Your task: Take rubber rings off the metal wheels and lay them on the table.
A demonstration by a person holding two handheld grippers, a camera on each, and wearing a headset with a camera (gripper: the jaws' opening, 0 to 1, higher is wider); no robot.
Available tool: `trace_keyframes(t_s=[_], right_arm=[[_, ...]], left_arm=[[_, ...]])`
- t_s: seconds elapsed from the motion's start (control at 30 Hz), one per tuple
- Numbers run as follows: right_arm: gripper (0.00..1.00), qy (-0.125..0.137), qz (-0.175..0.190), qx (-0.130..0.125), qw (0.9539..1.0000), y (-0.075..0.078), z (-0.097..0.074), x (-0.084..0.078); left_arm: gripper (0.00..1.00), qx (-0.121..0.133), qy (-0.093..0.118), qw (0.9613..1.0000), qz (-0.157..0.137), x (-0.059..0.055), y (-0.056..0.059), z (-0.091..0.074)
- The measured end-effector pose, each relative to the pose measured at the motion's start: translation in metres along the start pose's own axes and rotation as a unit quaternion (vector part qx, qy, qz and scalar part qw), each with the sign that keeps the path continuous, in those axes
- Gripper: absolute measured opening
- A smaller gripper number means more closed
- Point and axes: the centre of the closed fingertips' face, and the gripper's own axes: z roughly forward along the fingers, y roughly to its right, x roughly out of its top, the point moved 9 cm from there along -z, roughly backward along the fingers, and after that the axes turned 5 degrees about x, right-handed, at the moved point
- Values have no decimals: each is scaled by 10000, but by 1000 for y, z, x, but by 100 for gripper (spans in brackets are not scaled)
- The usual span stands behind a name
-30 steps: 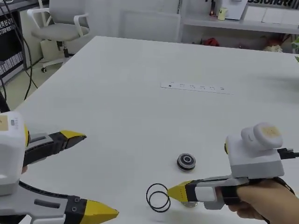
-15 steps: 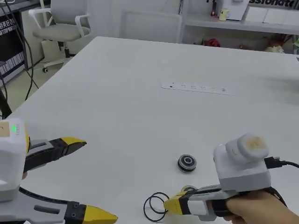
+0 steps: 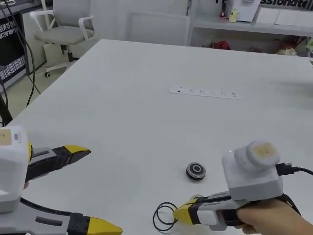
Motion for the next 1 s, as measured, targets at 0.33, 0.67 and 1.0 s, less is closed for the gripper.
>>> trace_keyframes(t_s=[0.33, 0.67, 1.0], right_arm=[[2, 205, 13, -51, 9998, 3, -8, 8], [6, 626, 19, -160, 9979, 11, -23, 21], [13, 1101, -68, -281, 9935, 18, -39, 34]], left_arm=[[97, -37, 55, 10000, 2, 4, 1, 0], [97, -54, 44, 10000, 59, 9, 0, -1], [97, -167, 36, 9995, 276, 24, 4, -3]])
